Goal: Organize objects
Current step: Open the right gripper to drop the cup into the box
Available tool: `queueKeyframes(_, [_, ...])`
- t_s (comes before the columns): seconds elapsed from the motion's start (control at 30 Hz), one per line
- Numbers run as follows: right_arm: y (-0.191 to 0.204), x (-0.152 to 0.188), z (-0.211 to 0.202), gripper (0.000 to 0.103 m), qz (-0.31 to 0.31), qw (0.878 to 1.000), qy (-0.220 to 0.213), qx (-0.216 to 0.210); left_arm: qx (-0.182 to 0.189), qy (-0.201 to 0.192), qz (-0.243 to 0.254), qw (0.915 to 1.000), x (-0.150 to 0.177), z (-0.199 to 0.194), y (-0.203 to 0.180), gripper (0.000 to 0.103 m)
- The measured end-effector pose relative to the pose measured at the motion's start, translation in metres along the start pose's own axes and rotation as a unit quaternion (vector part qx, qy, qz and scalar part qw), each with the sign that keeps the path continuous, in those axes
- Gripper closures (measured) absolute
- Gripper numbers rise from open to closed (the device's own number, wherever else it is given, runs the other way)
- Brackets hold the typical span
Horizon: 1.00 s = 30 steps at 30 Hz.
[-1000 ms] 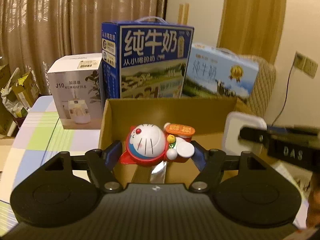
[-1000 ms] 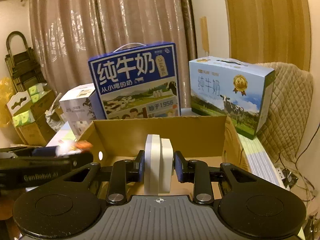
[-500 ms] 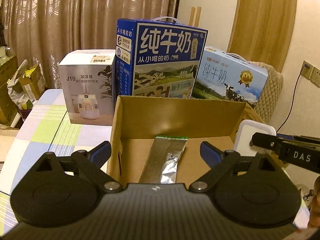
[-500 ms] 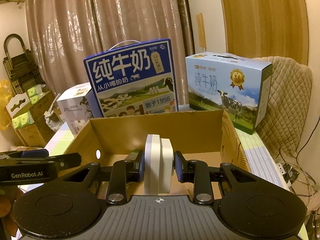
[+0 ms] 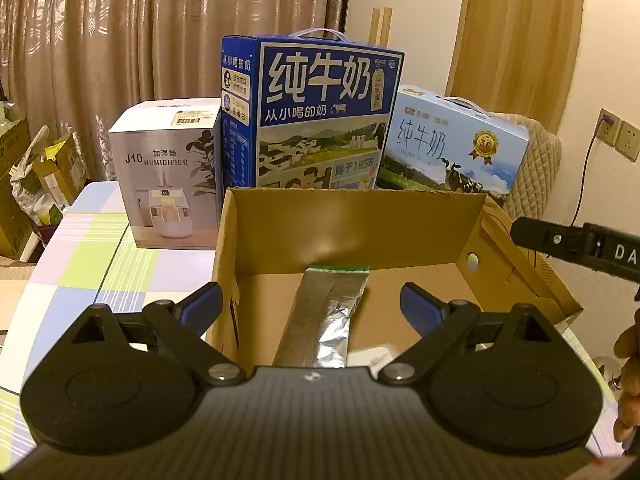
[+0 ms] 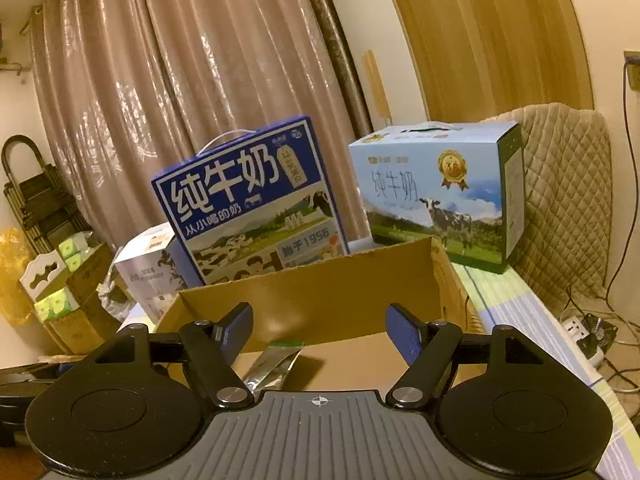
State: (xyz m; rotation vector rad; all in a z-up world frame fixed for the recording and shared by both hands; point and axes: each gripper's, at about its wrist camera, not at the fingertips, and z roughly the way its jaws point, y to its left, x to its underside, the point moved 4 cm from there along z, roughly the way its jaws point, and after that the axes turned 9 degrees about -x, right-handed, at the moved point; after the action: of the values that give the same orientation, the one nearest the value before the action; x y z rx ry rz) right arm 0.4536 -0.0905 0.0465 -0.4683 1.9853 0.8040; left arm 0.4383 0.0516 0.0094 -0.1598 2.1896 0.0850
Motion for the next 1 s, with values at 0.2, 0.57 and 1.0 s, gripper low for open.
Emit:
queueKeyframes(0.2, [0.002, 0.002, -0.002, 0.032, -0.011, 1.0, 0.003, 0.002, 0.0, -0.002, 0.008, 1.0, -0.001, -0.003, -0.004, 0.01])
queueKeyframes(0.57, [0.002, 0.009, -0.016, 0.032, -0.034, 0.999, 0.007, 0.012, -0.009, -0.007, 0.026, 0.9996, 0.002, -0.012, -0.006, 0.01])
queueKeyframes(1.0, [-0.008, 0.046, -0.08, 0.032, -0.026, 0.999, 0.03, 0.025, -0.025, -0.02, 0.079, 0.9964, 0.034, -0.048, -0.018, 0.01])
